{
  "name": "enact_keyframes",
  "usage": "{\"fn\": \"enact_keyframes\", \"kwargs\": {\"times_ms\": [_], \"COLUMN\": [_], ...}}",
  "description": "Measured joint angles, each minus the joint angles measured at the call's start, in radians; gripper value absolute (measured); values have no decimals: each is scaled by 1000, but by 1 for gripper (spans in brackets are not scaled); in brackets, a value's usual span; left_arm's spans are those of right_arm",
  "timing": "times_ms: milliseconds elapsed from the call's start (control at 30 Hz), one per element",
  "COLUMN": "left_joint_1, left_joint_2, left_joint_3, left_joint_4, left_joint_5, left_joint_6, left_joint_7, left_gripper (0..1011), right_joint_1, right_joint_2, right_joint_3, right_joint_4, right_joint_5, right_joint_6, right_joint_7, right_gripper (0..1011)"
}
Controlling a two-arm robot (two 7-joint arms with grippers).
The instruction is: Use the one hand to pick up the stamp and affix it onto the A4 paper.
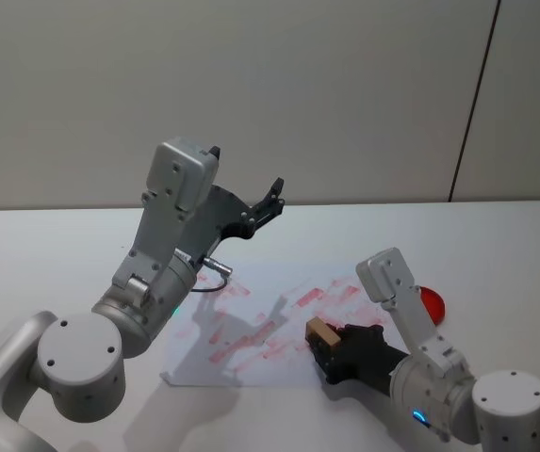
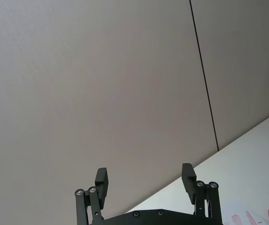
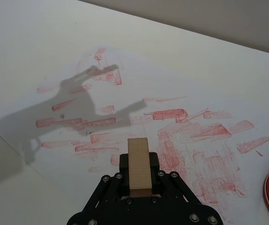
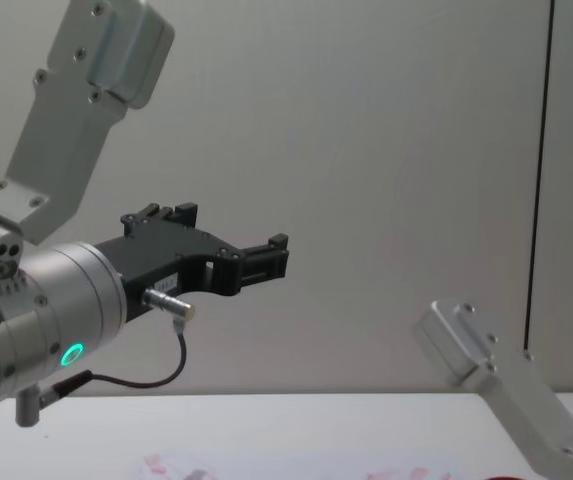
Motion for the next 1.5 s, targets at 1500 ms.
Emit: {"fn": "enact_keyframes", "kwargs": {"times_ms": [1500], "left_joint_1": [0], "left_joint_2": [0], "left_joint_3": [0], "left_joint_4": [0], "left_joint_5": [0], "left_joint_6": [0], "left_joint_7": [0], "left_gripper": [1001], "right_joint_1": [-38], "right_joint_2": [123], "right_joint_3": [126], "right_joint_4": [-193], "right_joint_5": [148], "right_joint_6": [-34], "right_joint_7": [-118], "right_gripper": [218]}}
